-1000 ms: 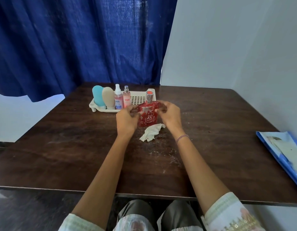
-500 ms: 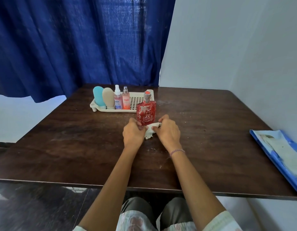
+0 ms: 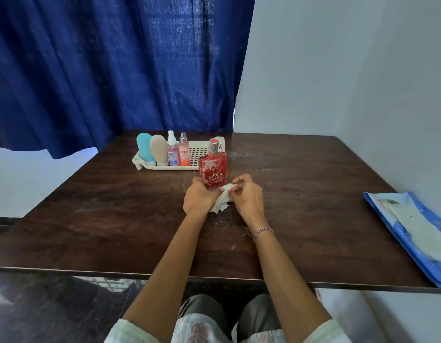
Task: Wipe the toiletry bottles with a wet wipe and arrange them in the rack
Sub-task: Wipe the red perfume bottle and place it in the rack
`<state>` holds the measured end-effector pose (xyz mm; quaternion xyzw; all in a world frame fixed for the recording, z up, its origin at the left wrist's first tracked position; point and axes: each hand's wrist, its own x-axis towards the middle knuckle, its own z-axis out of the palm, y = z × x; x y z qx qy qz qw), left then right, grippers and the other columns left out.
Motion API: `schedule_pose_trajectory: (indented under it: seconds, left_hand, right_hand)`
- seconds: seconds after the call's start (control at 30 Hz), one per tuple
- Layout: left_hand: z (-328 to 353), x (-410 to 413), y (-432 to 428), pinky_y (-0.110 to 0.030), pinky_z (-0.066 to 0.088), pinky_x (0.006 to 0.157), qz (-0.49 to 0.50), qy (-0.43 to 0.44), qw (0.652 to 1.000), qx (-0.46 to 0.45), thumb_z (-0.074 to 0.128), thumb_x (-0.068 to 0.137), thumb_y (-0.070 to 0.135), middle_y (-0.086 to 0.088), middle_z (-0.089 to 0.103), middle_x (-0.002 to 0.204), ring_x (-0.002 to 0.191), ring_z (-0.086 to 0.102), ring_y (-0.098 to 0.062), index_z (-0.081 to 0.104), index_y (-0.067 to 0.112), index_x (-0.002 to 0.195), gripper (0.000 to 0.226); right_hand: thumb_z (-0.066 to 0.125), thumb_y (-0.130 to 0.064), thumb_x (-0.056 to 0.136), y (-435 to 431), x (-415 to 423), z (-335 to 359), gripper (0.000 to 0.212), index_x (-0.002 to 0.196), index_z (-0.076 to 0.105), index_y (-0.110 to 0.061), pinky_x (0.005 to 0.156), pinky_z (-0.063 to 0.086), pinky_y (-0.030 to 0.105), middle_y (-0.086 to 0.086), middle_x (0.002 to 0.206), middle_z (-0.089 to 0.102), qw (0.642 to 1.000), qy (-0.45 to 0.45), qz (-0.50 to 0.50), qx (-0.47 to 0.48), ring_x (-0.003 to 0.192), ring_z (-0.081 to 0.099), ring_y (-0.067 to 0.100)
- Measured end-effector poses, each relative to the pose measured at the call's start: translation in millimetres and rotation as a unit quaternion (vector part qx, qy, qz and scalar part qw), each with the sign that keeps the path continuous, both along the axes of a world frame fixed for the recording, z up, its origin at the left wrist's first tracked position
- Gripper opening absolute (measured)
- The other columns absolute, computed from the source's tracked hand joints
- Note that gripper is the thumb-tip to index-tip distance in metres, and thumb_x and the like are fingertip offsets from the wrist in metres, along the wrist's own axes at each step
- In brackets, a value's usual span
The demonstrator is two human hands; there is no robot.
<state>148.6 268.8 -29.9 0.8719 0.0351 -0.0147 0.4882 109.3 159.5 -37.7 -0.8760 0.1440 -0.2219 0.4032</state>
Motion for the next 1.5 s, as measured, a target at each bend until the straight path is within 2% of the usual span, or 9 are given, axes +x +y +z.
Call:
schedule_pose_trajectory:
  seconds: [0.13,0.37,0.5,0.67,0.8,1.07,1.23,1.33,1.5]
  left_hand:
    - [0,0,0,-0.034,0.051,0.086,-0.013,0.007,0.999,-0.029,0.077,0.076,0.019,0.0,0.068,0.092,0.094,0.063,-0.018,0.058,0.021,0.097,0.028]
    - [13,-15,-4,-0.012,0.046,0.059,-0.068,-0.011,0.959,-0.274,0.072,0.08,0.003,0.001,0.069,0.077,0.07,0.065,-0.003,0.062,0.01,0.101,0.024]
    - [18,-21,1,-0.014,0.051,0.053,-0.081,-0.016,0.947,-0.312,0.069,0.082,0.0,0.0,0.067,0.074,0.057,0.064,0.002,0.06,0.009,0.103,0.024]
    - [15,-23,4,-0.02,0.055,0.055,-0.108,-0.014,0.941,-0.321,0.067,0.081,-0.005,-0.002,0.068,0.081,0.063,0.068,-0.004,0.057,0.011,0.107,0.032]
    - [17,-23,4,-0.019,0.054,0.053,-0.116,-0.013,0.945,-0.306,0.067,0.084,0.003,-0.002,0.069,0.093,0.071,0.068,-0.007,0.051,0.015,0.116,0.038]
    - [17,-19,8,-0.018,0.051,0.05,-0.093,-0.061,0.944,-0.31,0.068,0.083,0.0,-0.003,0.07,0.089,0.068,0.069,-0.006,0.054,0.019,0.118,0.042]
    - [12,-19,8,-0.018,0.054,0.057,-0.096,-0.09,0.945,-0.299,0.063,0.083,-0.008,-0.003,0.069,0.084,0.07,0.066,-0.008,0.068,0.005,0.092,0.016]
    - [10,-18,7,-0.018,0.054,0.072,-0.094,-0.113,0.947,-0.285,0.061,0.081,-0.012,-0.001,0.071,0.085,0.078,0.066,-0.008,0.07,0.011,0.079,0.025]
    - [9,-16,9,-0.03,0.055,0.081,-0.104,-0.167,0.95,-0.24,0.059,0.081,-0.013,0.004,0.071,0.085,0.084,0.067,-0.014,0.07,0.02,0.077,0.035]
  right_hand:
    - [0.065,-0.011,0.085,-4,-2,-2,0.013,0.089,0.055,-0.018,0.071,0.052,0.028,-0.007,0.073,0.06,0.998,-0.024,-0.013,0.057,0.074,0.06,0.012]
    - [0.056,-0.044,0.091,-19,-9,8,0.025,0.093,0.055,-0.019,0.067,0.041,0.025,0.001,0.082,0.069,0.994,0.01,-0.038,0.104,0.078,0.06,0.013]
    - [0.059,-0.047,0.087,-15,-10,13,0.028,0.095,0.059,-0.021,0.057,0.045,0.023,-0.003,0.072,0.065,0.957,0.01,0.027,0.289,0.06,0.057,0.009]
    - [0.069,-0.009,0.083,-15,-11,20,0.03,0.111,0.061,-0.015,0.058,0.048,0.012,0.005,0.09,0.071,0.919,-0.068,0.097,0.376,0.077,0.066,0.008]
    - [0.069,0.001,0.08,-14,-13,22,0.039,0.114,0.059,-0.016,0.072,0.055,0.024,0.009,0.094,0.072,0.918,-0.094,0.119,0.367,0.089,0.069,0.016]
    - [0.065,0.003,0.082,-12,-12,22,0.064,0.134,0.043,-0.027,0.079,0.056,0.029,0.001,0.109,0.07,0.927,-0.118,0.185,0.305,0.085,0.066,0.009]
    - [0.058,0.006,0.085,-12,-13,24,0.044,0.115,0.058,-0.027,0.087,0.05,0.021,-0.001,0.088,0.073,0.929,-0.115,0.186,0.299,0.099,0.065,0.01]
    - [0.046,0.007,0.09,-13,-15,26,0.032,0.107,0.061,-0.016,0.072,0.051,0.017,-0.001,0.081,0.072,0.909,-0.125,0.179,0.354,0.086,0.067,0.009]
    - [0.064,-0.019,0.087,-11,-12,23,0.027,0.113,0.06,-0.015,0.082,0.054,0.03,0.002,0.106,0.068,0.886,-0.062,0.194,0.416,0.097,0.065,0.014]
